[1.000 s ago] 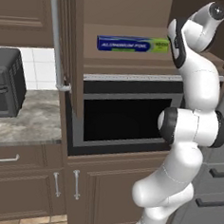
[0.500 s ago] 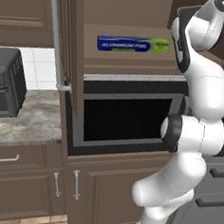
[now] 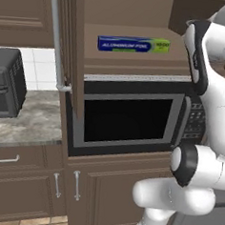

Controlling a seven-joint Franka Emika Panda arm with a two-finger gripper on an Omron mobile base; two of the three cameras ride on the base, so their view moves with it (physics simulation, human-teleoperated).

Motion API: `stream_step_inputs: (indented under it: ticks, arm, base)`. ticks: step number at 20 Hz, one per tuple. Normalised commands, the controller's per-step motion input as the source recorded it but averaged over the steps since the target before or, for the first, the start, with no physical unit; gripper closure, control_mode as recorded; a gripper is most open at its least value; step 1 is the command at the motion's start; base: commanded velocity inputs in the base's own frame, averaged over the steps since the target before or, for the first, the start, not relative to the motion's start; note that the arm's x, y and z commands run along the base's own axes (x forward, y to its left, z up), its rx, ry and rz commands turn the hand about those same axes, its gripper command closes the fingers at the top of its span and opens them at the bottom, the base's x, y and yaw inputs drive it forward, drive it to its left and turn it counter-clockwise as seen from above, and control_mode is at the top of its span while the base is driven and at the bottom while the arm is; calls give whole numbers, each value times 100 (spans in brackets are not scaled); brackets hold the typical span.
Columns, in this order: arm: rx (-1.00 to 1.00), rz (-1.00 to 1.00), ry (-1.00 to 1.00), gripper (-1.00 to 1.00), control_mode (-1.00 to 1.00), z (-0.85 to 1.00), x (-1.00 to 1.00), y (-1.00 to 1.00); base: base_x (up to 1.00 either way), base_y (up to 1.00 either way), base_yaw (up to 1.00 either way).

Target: Retrieve the tupperware and aluminum foil from the cabinet and place them on the dining counter near the plate with kebab skewer and sweet potato to prepare for storing leftovers.

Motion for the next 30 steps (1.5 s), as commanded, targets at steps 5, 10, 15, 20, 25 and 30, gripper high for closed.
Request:
stream_step_inputs:
  ticks: [5, 10, 15, 20, 25, 30]
  arm:
    - [-16, 3, 1, 100, -100, 3, -100, 80]
    - [-15, 3, 4, 100, -100, -1, -100, 87]
    - [-5, 0, 0, 100, -100, -4, -100, 51]
    - [0, 0, 1, 100, -100, -29, -100, 6]
    - [0, 6, 4, 100, -100, -41, -92, 13]
    - [0, 13, 4, 100, -100, -26, -59, 18]
  base:
    - [0, 0, 0]
    - [0, 0, 0]
    - [0, 0, 0]
    - [0, 0, 0]
    - [0, 0, 0]
    - [0, 0, 0]
